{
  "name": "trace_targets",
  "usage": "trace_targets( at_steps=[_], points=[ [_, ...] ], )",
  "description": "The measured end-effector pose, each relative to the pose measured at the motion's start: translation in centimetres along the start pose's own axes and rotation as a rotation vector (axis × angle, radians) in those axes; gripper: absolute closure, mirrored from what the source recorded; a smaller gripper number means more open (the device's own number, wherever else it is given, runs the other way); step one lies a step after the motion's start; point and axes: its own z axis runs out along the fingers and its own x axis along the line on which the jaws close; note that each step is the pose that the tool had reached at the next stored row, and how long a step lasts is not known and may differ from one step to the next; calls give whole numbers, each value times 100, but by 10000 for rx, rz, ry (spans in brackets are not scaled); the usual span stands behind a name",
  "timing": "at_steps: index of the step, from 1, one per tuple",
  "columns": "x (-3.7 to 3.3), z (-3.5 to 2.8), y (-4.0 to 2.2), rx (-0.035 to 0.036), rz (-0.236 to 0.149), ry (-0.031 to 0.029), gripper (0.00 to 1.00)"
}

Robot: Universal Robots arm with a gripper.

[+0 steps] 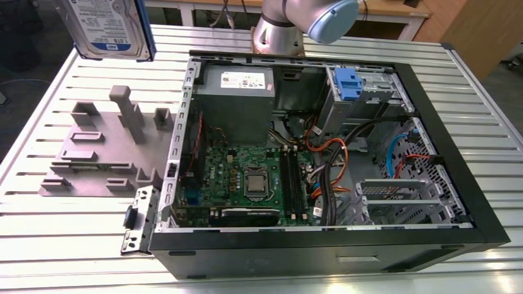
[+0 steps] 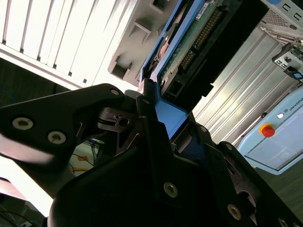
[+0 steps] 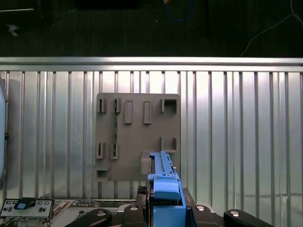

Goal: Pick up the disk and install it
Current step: 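Pick up the disk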

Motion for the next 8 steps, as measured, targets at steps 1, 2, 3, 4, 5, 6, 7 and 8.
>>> trace_targets(
  at_steps=[1, 2, 3, 4, 5, 6, 7, 8],
  points=[
    [0, 0, -5, 0, 0, 0, 63],
    [0, 0, -10, 0, 0, 0, 63],
    [0, 0, -15, 0, 0, 0, 63],
    [0, 0, -18, -1, 1, 0, 63],
    [0, 0, -21, 1, 0, -1, 63],
    [0, 0, -24, 1, 1, -1, 63],
    [0, -1, -26, -1, 0, 0, 63],
    [0, -1, -27, -1, 0, 0, 63]
  ],
)
